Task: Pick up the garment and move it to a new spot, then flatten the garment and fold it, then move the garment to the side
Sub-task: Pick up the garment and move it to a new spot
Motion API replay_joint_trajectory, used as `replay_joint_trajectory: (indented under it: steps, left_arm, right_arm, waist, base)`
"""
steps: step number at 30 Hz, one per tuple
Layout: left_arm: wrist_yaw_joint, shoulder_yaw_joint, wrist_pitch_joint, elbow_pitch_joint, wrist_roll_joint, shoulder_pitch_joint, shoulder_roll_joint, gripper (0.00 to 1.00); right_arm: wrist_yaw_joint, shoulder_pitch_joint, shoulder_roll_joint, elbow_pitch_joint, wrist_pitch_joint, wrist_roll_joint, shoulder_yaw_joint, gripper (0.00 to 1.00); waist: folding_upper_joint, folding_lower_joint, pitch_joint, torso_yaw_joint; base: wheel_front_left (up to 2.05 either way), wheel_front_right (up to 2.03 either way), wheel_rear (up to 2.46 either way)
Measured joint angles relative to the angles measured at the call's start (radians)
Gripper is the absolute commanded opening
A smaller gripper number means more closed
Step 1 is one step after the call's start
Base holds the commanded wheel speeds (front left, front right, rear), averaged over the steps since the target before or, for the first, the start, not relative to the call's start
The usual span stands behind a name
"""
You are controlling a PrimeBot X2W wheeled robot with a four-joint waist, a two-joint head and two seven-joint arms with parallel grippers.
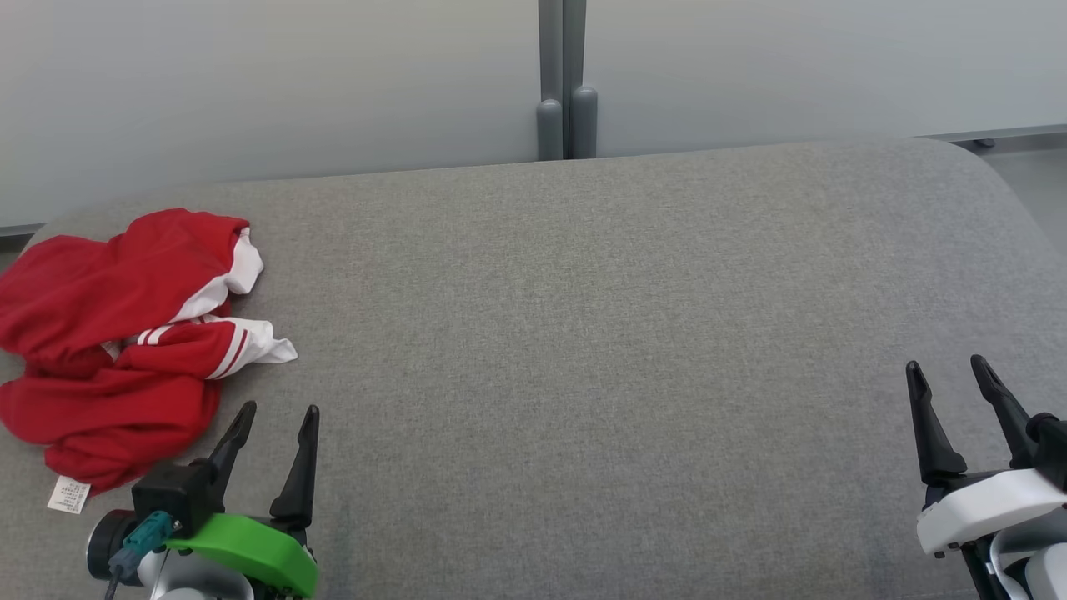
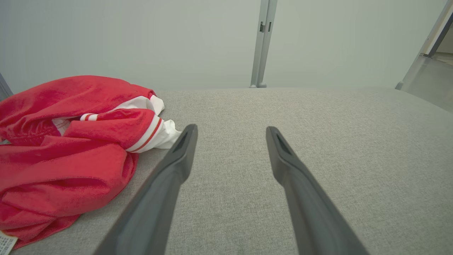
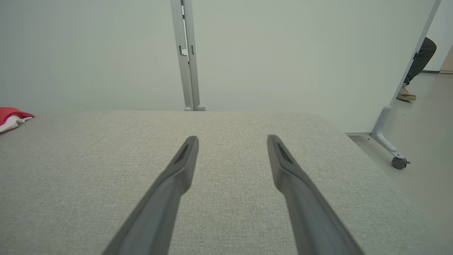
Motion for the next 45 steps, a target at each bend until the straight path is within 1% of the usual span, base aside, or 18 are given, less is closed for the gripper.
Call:
replay_joint_trajectory:
  steps: [4, 9, 10, 19, 22, 24, 36, 37, 40, 45]
  left_arm:
    - [0.0, -0.008, 0.0, 0.0, 0.001, -0.028, -0.001, 1.0]
    - [-0.001, -0.006, 0.0, 0.005, 0.004, -0.032, -0.001, 1.0]
    - [-0.001, -0.001, 0.0, 0.007, 0.008, -0.032, -0.001, 1.0]
    - [-0.001, 0.039, 0.0, 0.012, 0.008, -0.031, 0.0, 1.0]
    - [-0.001, 0.059, 0.0, 0.015, 0.008, -0.03, 0.003, 1.0]
    - [-0.001, 0.069, 0.0, 0.015, 0.008, -0.03, 0.003, 1.0]
    - [-0.001, 0.128, 0.0, 0.009, 0.008, -0.024, 0.01, 1.0]
    - [-0.001, 0.133, 0.0, 0.008, 0.008, -0.024, 0.01, 1.0]
    - [-0.001, 0.151, 0.0, 0.006, 0.008, -0.022, 0.011, 1.0]
    - [-0.001, 0.156, 0.0, 0.002, 0.008, -0.013, 0.01, 1.0]
  right_arm:
    - [0.001, 0.0, 0.0, -0.007, 0.0, -0.004, -0.01, 1.0]
    - [0.018, 0.0, 0.009, -0.02, 0.0, -0.018, -0.001, 1.0]
    - [0.027, 0.0, 0.012, -0.022, 0.0, -0.022, 0.009, 1.0]
    - [0.053, -0.022, 0.024, -0.037, 0.0, -0.049, 0.064, 1.0]
    - [0.054, -0.032, 0.028, -0.038, 0.0, -0.055, 0.081, 1.0]
    - [0.061, -0.033, 0.03, -0.037, 0.0, -0.061, 0.087, 1.0]
    - [0.064, -0.042, 0.043, -0.035, 0.0, -0.073, 0.101, 1.0]
    - [0.07, -0.047, 0.044, -0.035, 0.0, -0.076, 0.104, 1.0]
    - [0.071, -0.064, 0.051, -0.031, 0.0, -0.078, 0.115, 1.0]
    - [0.071, -0.066, 0.054, -0.022, 0.0, -0.079, 0.122, 1.0]
  waist:
    - [0.0, 0.0, 0.001, 0.016]
    - [0.0, 0.0, 0.002, 0.047]
    - [0.0, 0.0, 0.003, 0.063]
    - [0.0, 0.0, 0.002, 0.159]
    - [0.0, 0.0, 0.001, 0.196]
    - [0.0, 0.0, 0.0, 0.222]
    - [0.0, 0.0, -0.001, 0.364]
    - [0.0, 0.0, 0.0, 0.372]
    - [0.0, 0.0, 0.003, 0.388]
    - [0.0, 0.0, 0.008, 0.388]
  base:
    - [0.0, 0.0, 0.0]
    - [0.0, 0.0, 0.0]
    - [0.0, 0.0, 0.0]
    - [0.0, 0.0, 0.0]
    - [0.0, 0.0, 0.0]
    - [0.0, 0.0, 0.0]
    - [0.0, 0.0, 0.0]
    - [0.0, 0.0, 0.0]
    - [0.0, 0.0, 0.0]
    - [0.0, 0.0, 0.0]
